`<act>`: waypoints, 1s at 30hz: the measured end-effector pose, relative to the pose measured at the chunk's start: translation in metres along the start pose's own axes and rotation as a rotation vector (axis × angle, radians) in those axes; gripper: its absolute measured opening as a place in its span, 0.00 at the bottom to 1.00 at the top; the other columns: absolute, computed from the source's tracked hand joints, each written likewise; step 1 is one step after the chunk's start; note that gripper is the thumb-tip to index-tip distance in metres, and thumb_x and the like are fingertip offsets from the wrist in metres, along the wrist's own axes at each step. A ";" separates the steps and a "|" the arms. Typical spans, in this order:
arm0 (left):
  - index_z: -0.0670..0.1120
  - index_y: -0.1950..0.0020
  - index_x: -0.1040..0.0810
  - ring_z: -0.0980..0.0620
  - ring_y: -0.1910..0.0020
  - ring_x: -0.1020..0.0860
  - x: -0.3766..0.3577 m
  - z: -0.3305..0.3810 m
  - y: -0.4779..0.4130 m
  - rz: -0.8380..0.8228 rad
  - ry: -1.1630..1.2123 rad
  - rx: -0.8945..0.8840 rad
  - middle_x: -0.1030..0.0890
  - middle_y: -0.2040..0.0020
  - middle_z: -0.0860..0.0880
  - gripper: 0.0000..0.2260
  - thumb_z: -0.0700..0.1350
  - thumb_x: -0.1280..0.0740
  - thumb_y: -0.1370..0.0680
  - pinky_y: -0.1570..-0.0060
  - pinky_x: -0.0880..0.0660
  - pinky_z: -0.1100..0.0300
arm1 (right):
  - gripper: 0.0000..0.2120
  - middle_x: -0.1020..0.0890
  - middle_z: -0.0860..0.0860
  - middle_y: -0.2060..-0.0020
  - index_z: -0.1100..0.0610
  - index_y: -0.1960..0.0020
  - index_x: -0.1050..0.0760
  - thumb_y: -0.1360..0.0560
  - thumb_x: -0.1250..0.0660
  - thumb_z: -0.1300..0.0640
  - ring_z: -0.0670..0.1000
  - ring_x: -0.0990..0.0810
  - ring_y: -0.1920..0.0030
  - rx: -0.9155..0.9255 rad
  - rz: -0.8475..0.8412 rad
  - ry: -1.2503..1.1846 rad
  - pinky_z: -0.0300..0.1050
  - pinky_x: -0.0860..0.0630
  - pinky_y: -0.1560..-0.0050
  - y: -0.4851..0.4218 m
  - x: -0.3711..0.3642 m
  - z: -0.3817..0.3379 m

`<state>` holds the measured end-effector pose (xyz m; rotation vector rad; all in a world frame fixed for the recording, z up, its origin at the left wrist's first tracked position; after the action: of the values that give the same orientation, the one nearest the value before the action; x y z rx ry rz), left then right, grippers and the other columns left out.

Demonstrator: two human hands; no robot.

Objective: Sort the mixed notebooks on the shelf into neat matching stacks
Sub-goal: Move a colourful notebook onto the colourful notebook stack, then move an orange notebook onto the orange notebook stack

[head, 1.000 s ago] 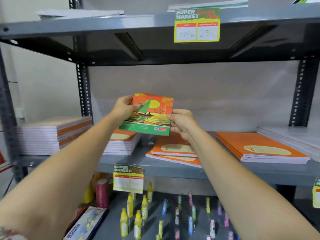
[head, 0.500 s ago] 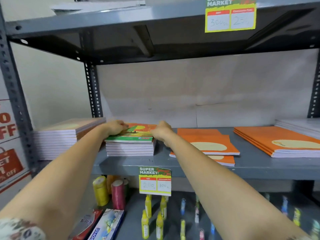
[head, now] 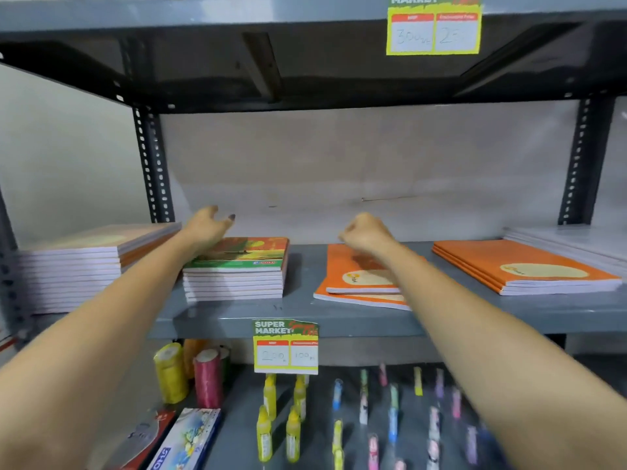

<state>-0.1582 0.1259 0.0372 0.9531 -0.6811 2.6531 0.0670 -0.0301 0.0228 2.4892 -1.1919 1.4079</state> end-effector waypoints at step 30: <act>0.47 0.26 0.39 0.56 0.42 0.32 -0.153 0.147 0.082 0.387 0.624 -0.253 0.33 0.38 0.49 0.21 0.38 0.44 0.19 0.43 0.35 0.62 | 0.15 0.15 0.54 0.54 0.60 0.47 0.20 0.31 0.35 0.69 0.55 0.17 0.54 0.000 0.374 -0.969 0.50 0.20 0.51 0.003 0.085 0.105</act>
<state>0.0065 -0.0287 0.0090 -0.1006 -1.0731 2.8415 0.1650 -0.1231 0.0235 3.1352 -1.8211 0.0993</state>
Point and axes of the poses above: each hand's wrist, its own y-axis away from the middle knuckle, its own x-axis out of the back of the hand, z = x × y, the point moved 2 cm from there along -y, towards the middle knuckle
